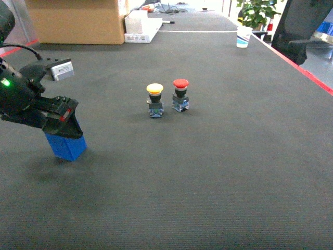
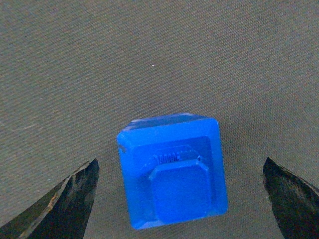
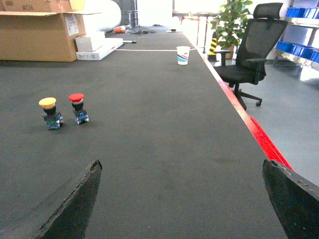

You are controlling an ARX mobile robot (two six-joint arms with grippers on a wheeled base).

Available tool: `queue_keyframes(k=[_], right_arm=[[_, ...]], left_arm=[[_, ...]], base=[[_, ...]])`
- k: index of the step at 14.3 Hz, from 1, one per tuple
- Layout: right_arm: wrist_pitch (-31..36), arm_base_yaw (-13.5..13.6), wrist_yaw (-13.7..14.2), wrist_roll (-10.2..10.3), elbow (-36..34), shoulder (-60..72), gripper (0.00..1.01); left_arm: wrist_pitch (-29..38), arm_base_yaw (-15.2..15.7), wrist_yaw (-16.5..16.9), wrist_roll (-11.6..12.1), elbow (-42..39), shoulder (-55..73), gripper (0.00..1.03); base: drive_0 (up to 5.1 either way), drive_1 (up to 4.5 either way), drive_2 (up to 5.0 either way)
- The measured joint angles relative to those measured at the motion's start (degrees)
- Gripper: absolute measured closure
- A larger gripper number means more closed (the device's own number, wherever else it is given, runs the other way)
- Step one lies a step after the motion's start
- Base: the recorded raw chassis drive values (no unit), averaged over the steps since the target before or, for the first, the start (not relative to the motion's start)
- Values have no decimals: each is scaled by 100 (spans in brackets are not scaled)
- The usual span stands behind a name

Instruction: Pick blue part to blue bin on bottom shelf

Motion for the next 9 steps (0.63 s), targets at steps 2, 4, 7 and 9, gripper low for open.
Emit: queue_keyframes(k=[2, 4, 7, 9], right_arm=[[0, 0, 2, 0, 0, 0, 3], [0, 0, 2, 0, 0, 0, 3], [0, 0, 2, 0, 0, 0, 3], [0, 0, 2, 0, 0, 0, 3]], left_arm=[[96, -39, -83, -2, 39, 136, 5], [374, -92, -258, 2, 59, 205, 7], [433, -160, -457, -22, 55, 247, 45], [490, -179, -605, 46, 50, 247, 58]], base=[[0, 0, 0], [0, 0, 0], [0, 0, 0], [0, 0, 0]])
